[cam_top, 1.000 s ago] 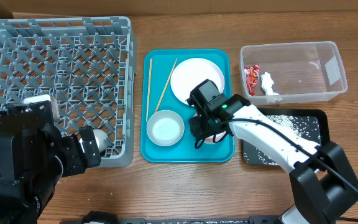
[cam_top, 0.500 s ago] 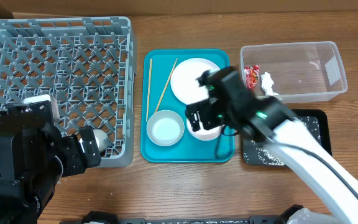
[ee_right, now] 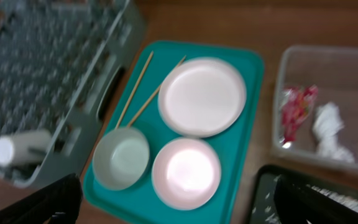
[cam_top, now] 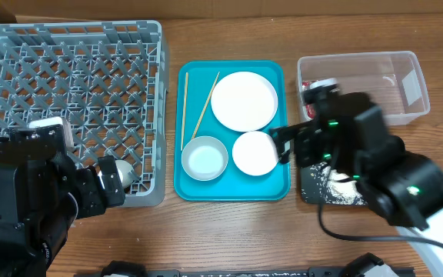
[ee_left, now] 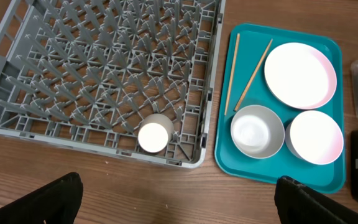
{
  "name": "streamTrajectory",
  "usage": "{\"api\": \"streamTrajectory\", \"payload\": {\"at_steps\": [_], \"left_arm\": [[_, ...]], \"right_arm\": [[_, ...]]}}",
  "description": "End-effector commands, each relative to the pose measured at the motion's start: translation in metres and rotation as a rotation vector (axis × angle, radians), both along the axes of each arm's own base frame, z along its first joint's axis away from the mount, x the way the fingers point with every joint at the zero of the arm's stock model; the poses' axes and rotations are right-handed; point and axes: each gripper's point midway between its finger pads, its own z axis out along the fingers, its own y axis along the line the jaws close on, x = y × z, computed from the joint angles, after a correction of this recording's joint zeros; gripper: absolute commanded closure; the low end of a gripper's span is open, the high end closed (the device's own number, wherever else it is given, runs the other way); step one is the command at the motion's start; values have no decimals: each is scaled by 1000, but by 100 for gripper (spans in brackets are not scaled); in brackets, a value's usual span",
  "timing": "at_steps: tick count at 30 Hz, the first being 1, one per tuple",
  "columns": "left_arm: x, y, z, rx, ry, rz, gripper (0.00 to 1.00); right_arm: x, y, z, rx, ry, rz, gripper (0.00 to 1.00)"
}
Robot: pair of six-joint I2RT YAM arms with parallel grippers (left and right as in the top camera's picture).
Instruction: Sort waste into correct bins and load items into the dishwasher
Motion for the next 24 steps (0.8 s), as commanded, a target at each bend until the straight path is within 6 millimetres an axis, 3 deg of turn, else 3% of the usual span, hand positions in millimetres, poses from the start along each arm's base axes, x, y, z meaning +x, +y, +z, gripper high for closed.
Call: {"api": "streamTrajectory", "payload": {"at_steps": [1,4,7,16,24], "left_arm": [[0,2,0,4,-2,15,0],[0,2,0,4,-2,15,0],[0,2,0,4,-2,15,0],[0,2,0,4,-2,15,0],[0,2,0,4,-2,15,0]], "right_arm": [[6,-27,49,-11,-238,-30,0],[8,-47,83,2,-439,-65,0],[4,-75,89,16,-527,-153,0],[-20,-138,7,-18,-562,-352,0],[-36,-147,-51,-6,-683,-389,0]]}}
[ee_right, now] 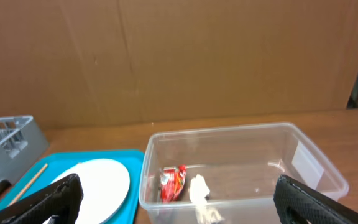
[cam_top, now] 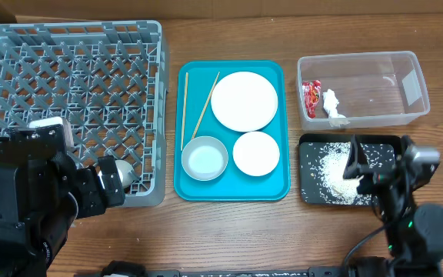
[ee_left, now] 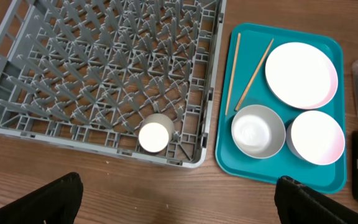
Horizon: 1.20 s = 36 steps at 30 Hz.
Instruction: Sort waste into correct bins and load items into the dishwasher
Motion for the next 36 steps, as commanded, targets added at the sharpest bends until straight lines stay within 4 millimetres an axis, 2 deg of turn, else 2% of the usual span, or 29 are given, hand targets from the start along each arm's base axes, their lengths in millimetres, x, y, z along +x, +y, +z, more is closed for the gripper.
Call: {"api": "streamTrajectory", "payload": {"at_steps": [1,5,16,19,21,36], "left_arm": [[0,2,1,1,-4,13,0],[0,2,1,1,-4,13,0],[0,2,1,1,-4,13,0],[0,2,1,1,-4,13,0],[0,2,1,1,-4,13,0],[0,2,1,1,-4,13,0]], "right_arm": [[-5,0,-26,-7,-18,1,0],[-8,-1,-56,-7,-13,-4,0],[1,-2,-84,-8,-66,-5,0],[5,-2,-97,-7,-60,-6,0],[4,-1,-93,-8,-76,-3,0],[4,-1,-96,-8,-62,-1,0]]}}
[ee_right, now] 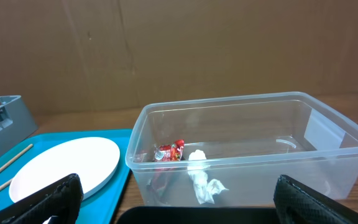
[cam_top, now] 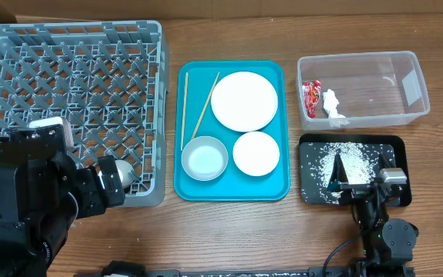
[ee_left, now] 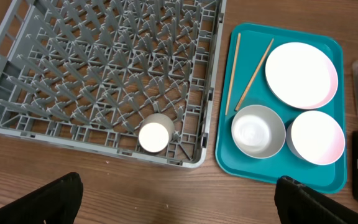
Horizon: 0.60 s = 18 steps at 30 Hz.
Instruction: Sort waste into correct bins and load items into the dishwasher
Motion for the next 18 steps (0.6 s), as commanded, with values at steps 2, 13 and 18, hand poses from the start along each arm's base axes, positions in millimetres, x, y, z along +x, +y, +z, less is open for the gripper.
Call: {"api": "streamTrajectory", "payload": {"at_steps": [2,13,18], "left_arm": [[0,2,1,1,-4,14,0],[0,1,0,-4,-4,11,0],[7,-54,10,-279,-29,-153,0]], "right_arm": [[0,-1,-2,-7,-4,-3,0],[0,-1,-2,-7,-4,-2,0],[0,-1,-2,-7,-4,-2,0]]}}
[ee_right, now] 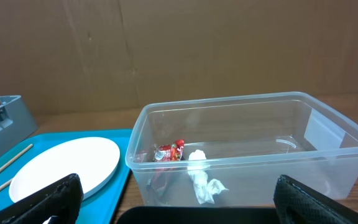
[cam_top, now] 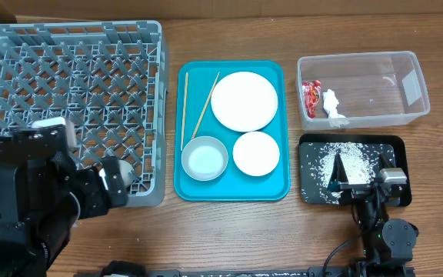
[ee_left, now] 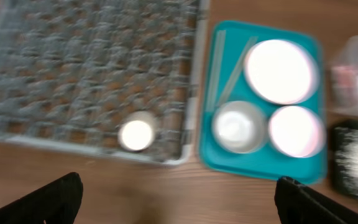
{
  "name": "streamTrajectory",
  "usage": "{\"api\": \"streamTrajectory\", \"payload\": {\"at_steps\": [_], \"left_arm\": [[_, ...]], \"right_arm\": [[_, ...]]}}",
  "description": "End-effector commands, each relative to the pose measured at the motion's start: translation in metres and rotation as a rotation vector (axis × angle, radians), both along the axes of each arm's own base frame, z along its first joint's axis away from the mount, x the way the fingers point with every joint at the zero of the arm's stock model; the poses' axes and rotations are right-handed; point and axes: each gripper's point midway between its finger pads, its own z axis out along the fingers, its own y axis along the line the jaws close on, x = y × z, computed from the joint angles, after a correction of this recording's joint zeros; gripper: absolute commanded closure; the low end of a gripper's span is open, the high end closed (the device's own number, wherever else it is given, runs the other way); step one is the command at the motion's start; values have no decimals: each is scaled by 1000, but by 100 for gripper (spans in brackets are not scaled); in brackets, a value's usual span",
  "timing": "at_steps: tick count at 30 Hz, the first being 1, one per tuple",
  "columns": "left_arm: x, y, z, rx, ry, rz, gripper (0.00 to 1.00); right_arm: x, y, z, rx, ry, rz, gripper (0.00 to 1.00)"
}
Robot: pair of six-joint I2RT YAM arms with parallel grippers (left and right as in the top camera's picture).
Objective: Sort waste into correct bins and load items into the dishwasher
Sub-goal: 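Reach the left gripper to the grey bowl and grasp its rim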
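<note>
A teal tray [cam_top: 233,188] holds a white plate [cam_top: 244,101], a small white bowl [cam_top: 255,153], a grey bowl [cam_top: 204,158] and two chopsticks [cam_top: 184,108]. The grey dish rack [cam_top: 68,100] has a white cup [ee_left: 136,134] in its front right corner. My left gripper [ee_left: 179,205] hangs open and empty above the table in front of the rack; its view is blurred. My right gripper [ee_right: 179,205] is open and empty, low at the black rice tray [cam_top: 344,169], facing the clear bin [ee_right: 253,149].
The clear bin holds a red wrapper [ee_right: 169,152] and a crumpled white tissue [ee_right: 202,177]. Loose rice lies scattered in the black tray. A brown cardboard wall [ee_right: 179,50] closes the back of the table. My left arm [cam_top: 29,200] covers the rack's front left corner.
My left wrist camera has shifted to the right: rack, cup and tray sit further left in its view, now blurred. The right arm and all objects have not moved.
My right gripper was open above the tray's right side, by the small bowl. Then it stood back at the front right over the black tray, then lower there, facing the clear bin. The left arm stayed still before the rack until its shift now.
</note>
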Motion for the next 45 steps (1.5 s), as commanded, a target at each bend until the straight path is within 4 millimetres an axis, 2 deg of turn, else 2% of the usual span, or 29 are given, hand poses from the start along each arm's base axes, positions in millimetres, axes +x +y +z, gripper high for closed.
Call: {"api": "streamTrajectory", "payload": {"at_steps": [1,3,5,8,9,10,12,14,17,22,24,27,32,37,42,45], "left_arm": [[11,-49,15,-245,-45,-149,0],[25,-63,16,-293,-55,-198,0],[38,-65,-2,-278,8,-188,3],[57,-68,-51,-222,184,-153,12],[65,-74,-80,-196,276,-148,20],[67,-77,-89,-188,302,-152,22],[76,-91,-119,-160,382,-183,32],[85,-112,-151,-126,446,-237,34],[93,-141,-184,-55,499,-350,36],[95,-176,-229,69,582,-496,43],[92,-187,-248,100,631,-532,53],[84,-198,-271,136,699,-560,61],[79,-210,-299,183,753,-589,64],[84,-203,-312,219,748,-537,69],[85,-199,-327,234,733,-542,61],[78,-192,-345,245,748,-538,67]], "right_arm": [[0,-1,-2,-6,-5,-3,0],[0,-1,-2,-6,-5,-3,0],[0,-1,-2,-6,-5,-3,0],[0,-1,-2,-6,-5,-3,0],[0,-1,-2,-6,-5,-3,0],[0,-1,-2,-6,-5,-3,0],[0,-1,-2,-6,-5,-3,0],[0,-1,-2,-6,-5,-3,0],[0,-1,-2,-6,-5,-3,0],[0,-1,-2,-6,-5,-3,0],[0,-1,-2,-6,-5,-3,0],[0,-1,-2,-6,-5,-3,0],[0,-1,-2,-6,-5,-3,0],[0,-1,-2,-6,-5,-3,0],[0,-1,-2,-6,-5,-3,0],[0,-1,-2,-6,-5,-3,0]]}}
